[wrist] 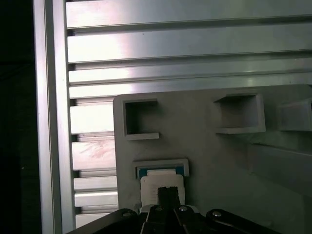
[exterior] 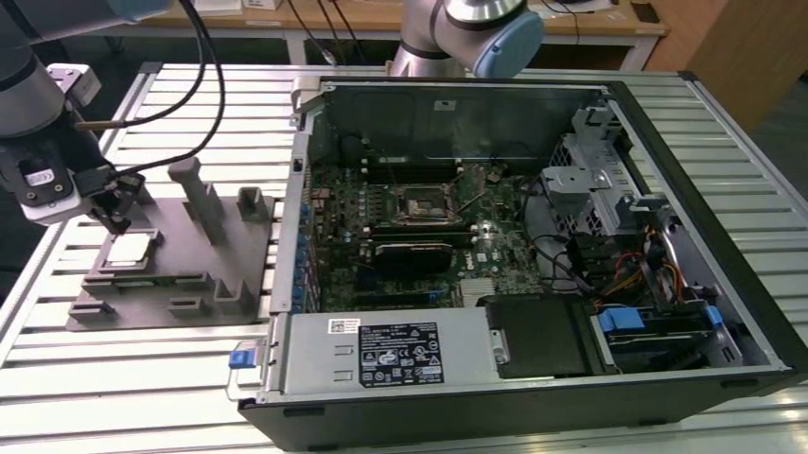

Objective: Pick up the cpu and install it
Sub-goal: 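Pick up the cpu and move it towards the insertion slot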

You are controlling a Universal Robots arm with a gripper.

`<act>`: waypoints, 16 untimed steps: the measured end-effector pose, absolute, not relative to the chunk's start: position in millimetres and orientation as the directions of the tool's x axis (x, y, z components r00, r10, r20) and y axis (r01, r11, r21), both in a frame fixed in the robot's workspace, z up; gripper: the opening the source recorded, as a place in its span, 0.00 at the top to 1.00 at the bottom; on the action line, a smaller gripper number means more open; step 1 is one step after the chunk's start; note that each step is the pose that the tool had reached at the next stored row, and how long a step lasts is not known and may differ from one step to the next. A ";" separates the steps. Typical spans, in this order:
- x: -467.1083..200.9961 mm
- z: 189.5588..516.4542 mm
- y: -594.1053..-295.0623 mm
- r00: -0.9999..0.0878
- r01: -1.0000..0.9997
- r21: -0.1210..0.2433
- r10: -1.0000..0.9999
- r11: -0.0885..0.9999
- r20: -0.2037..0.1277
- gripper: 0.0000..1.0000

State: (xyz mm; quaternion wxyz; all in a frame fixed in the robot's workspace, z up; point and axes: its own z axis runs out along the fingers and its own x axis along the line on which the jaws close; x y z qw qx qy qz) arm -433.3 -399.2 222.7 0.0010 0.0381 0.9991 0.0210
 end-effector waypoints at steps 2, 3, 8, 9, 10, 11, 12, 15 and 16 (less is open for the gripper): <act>-433.4 220.5 -399.2 -0.997 0.076 0.042 0.076 0.996 0.001 0.89; -433.5 219.4 -399.2 -0.997 0.076 0.042 0.076 0.996 0.001 0.89; -434.7 214.7 -400.7 -0.997 0.076 0.042 0.076 0.996 0.002 0.89; -434.8 213.9 -401.3 -0.997 0.076 0.042 0.076 0.996 0.002 0.89; -434.9 213.1 -401.8 -0.997 0.076 0.042 0.076 0.996 0.002 0.89; -435.1 212.3 -402.2 -0.997 0.076 0.042 0.076 0.996 0.002 0.89; -435.3 211.5 -402.5 -0.997 0.076 0.042 0.076 0.996 0.002 0.89; -435.9 209.3 -402.8 -0.997 0.076 0.042 0.076 0.996 0.002 0.89; -436.1 208.3 -402.8 -0.997 0.076 0.042 0.076 0.996 0.002 0.89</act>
